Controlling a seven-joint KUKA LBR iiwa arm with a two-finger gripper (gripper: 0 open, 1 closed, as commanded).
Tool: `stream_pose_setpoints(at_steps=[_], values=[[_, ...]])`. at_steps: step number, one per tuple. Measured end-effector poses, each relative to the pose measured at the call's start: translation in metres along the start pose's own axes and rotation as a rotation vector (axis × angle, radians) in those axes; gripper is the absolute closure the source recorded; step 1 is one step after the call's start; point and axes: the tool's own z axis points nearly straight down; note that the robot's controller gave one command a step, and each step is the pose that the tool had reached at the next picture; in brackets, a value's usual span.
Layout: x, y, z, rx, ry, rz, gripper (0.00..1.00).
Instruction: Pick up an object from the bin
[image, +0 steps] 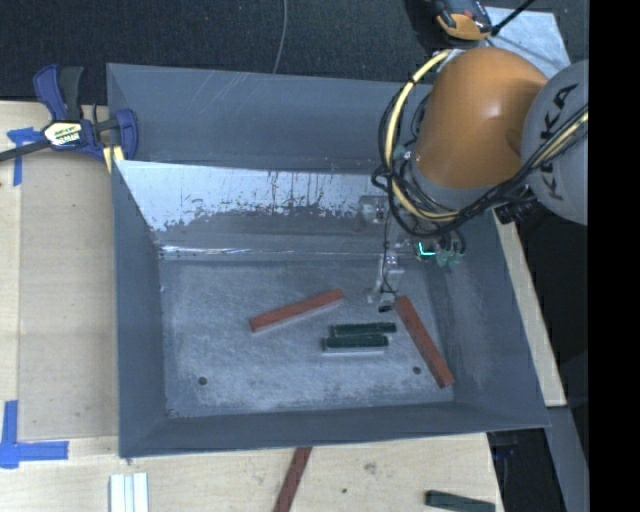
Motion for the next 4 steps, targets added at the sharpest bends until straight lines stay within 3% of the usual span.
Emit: stream_pose_setpoints(at_steps=[1,2,3,4], values=[[-0.001,0.000,-0.004,0.000,-0.008,0.000,0.00],[-0.007,0.032,0.061,0.000,-0.012,-0.069,0.00],[-0.020,0.073,0.060,0.000,-0.008,-0.191,0.00],[-0.015,0.067,0.089,0.000,-0.005,0.014,0.00]])
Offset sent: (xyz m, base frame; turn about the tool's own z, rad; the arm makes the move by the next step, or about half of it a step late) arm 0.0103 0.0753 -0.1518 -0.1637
